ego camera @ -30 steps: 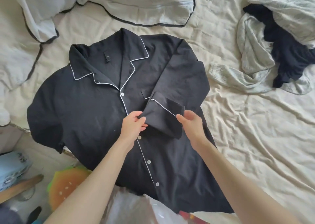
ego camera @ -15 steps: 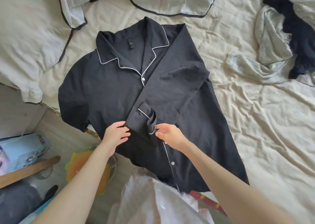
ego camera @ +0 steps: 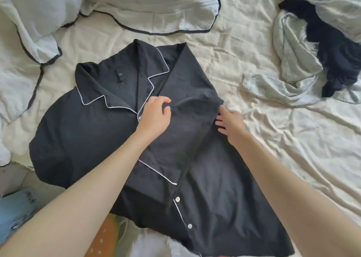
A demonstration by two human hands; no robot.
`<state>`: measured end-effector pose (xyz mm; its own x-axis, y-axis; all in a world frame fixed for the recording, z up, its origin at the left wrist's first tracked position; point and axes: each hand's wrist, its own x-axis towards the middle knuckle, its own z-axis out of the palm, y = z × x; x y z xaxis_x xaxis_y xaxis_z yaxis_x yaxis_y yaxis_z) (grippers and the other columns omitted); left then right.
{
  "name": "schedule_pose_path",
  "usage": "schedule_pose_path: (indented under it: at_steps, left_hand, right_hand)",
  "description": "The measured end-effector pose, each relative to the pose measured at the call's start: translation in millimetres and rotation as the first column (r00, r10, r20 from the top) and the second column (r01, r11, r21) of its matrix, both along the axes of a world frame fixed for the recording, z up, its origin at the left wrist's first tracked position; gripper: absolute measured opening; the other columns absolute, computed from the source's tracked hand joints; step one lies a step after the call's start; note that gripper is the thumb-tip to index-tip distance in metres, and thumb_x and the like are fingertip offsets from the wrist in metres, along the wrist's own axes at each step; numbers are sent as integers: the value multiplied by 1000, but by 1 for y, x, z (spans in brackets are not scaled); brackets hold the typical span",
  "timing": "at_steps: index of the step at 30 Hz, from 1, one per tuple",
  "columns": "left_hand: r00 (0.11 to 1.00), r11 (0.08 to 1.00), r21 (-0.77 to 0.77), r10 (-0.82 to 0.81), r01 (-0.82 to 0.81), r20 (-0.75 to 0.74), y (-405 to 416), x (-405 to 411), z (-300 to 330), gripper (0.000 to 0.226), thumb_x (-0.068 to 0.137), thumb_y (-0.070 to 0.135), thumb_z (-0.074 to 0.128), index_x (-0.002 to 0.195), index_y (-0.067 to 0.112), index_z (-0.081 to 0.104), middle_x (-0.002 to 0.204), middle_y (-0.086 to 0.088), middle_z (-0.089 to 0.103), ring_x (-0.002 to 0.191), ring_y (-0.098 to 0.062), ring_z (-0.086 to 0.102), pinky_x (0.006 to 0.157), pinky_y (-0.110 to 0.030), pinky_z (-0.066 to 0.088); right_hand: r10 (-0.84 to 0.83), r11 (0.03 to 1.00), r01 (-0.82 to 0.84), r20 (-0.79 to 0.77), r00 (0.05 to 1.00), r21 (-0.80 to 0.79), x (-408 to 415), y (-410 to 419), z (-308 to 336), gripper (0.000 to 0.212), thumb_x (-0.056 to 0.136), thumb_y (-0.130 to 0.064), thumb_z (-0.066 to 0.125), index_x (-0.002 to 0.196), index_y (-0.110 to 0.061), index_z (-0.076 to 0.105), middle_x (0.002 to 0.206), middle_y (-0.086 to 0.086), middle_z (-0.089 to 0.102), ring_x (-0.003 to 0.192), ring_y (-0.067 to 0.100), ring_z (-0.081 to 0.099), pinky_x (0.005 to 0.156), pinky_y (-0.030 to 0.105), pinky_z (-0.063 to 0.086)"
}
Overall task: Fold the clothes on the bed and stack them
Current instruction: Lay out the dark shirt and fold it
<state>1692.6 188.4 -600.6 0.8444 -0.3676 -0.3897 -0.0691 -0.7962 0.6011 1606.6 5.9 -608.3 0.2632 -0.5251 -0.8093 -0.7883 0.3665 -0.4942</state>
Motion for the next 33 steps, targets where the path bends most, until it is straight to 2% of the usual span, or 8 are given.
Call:
schedule_pose_path:
  at_steps: [6,10,14,16,19,24,28,33]
  left_hand:
    - [952,944,203,-285,259,112,-57,52,-28,48,98,15,44,144,10,33,149,-10,29,134,-30,31,107,-42,31]
    - [993,984,131,-121,117,18,-76,82,-42,58,99,29,46,148,10,22,144,-14,36,131,-28,37,105,-38,30]
    - [996,983,172,-72,63,48,-86,101,-50,40,97,27,50,133,10,47,116,-11,60,117,-29,50,91,-35,37]
    - [994,977,214,-31,9,100,-84,108,-53,30,97,22,51,124,10,55,116,-11,63,114,-31,52,91,-36,39]
    - [991,957,290,-15,-24,130,-76,116,-55,25,96,23,52,117,11,59,117,-10,62,110,-32,54,84,-34,38]
    - [975,814,543,-220,204,-38,-74,120,-56,12,87,14,53,96,7,58,109,-9,55,93,-29,51,76,-33,37]
    - [998,918,393,-58,60,-16,-97,135,-47,17,83,34,54,90,19,59,100,0,61,105,-29,54,90,-37,42]
    - [976,980,128,168,-151,-135,-142,156,-55,36,87,57,52,82,22,58,88,3,59,92,-19,56,87,-34,45]
  right_hand:
    - [-303,927,283,45,952,248,21,-24,-21,35,95,-39,54,103,-6,60,100,10,66,81,20,64,67,28,51]
    - [-350,881,334,-15,937,333,25,-32,-27,33,93,-46,53,85,-14,54,68,3,54,58,16,54,50,23,46]
    - [-416,829,392,-27,909,400,28,-32,-32,16,94,-17,48,78,-16,51,77,6,48,59,18,41,57,24,41]
    - [-493,790,438,19,870,430,24,-30,-32,17,93,-6,46,99,-4,61,86,8,53,65,21,48,64,25,45]
    - [-593,751,506,96,799,424,19,-33,-31,40,92,-1,49,131,1,48,89,6,66,96,31,65,88,33,49]
    - [-653,673,523,88,752,524,20,-33,-34,6,91,-9,50,86,-12,53,84,7,60,76,19,59,71,28,49]
    - [-628,699,543,36,778,466,25,-39,-36,27,92,-40,58,92,-13,59,84,6,68,79,19,65,68,29,52]
    - [-577,754,528,9,817,391,29,-36,-39,7,89,0,53,88,-7,51,82,12,52,76,22,54,73,30,53]
